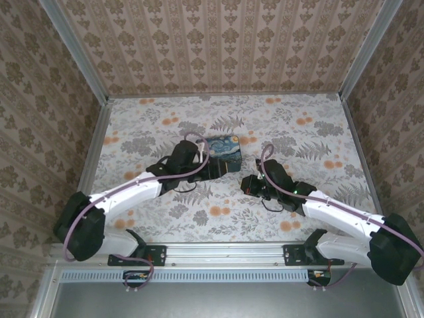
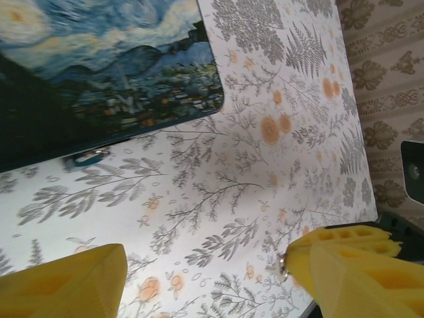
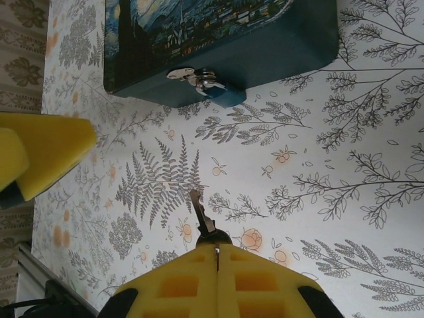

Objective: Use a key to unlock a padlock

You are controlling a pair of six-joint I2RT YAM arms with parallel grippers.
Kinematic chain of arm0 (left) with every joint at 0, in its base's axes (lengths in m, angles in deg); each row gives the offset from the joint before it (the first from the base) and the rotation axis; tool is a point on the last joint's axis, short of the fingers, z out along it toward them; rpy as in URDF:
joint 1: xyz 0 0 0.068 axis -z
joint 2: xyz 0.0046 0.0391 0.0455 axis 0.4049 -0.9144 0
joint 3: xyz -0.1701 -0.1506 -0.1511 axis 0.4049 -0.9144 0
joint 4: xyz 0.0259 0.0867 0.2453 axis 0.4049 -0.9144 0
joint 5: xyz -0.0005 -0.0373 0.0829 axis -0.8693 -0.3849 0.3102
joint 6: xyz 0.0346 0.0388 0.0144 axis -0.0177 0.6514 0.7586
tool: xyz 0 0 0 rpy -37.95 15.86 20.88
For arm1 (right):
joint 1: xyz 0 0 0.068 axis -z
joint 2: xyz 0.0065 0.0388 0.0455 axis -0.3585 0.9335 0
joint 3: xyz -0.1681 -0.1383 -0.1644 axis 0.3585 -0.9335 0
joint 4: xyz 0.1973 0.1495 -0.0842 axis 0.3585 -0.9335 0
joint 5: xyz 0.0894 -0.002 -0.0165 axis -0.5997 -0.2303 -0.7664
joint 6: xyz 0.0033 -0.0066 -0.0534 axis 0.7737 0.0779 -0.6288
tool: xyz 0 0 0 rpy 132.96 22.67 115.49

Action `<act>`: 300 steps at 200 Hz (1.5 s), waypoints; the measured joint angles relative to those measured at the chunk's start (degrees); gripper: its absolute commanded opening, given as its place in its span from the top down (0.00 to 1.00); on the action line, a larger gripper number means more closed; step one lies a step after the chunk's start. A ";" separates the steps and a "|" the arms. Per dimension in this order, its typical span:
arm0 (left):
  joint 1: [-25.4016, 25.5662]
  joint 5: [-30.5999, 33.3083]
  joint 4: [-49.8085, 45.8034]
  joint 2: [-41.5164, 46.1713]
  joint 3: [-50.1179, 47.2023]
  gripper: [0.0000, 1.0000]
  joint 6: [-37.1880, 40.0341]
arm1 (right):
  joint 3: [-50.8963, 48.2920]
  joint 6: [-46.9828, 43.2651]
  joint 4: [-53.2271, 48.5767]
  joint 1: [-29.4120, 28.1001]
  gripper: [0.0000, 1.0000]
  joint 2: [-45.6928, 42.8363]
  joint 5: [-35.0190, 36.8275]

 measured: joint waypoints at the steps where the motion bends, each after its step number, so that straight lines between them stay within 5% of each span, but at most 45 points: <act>1: 0.04 0.00 0.00 -0.11 0.04 0.29 -0.04 | 0.00 0.00 0.07 -0.02 1.00 0.04 0.00; 91: 4.07 0.02 3.23 -9.57 2.99 0.37 -2.89 | 0.02 1.07 1.84 -0.57 1.00 0.37 -0.37; 257: 7.52 1.16 6.29 -12.04 5.86 0.75 -5.49 | -0.61 1.31 2.01 -0.57 1.00 -0.72 -0.35; 281: 7.80 1.44 6.67 -12.04 5.86 0.75 -5.49 | -0.70 1.29 2.01 -0.57 1.00 -0.74 -0.35; 300: 7.85 1.99 6.51 -12.07 5.86 0.63 -5.64 | -0.74 1.31 2.01 -0.57 1.00 -0.85 -0.33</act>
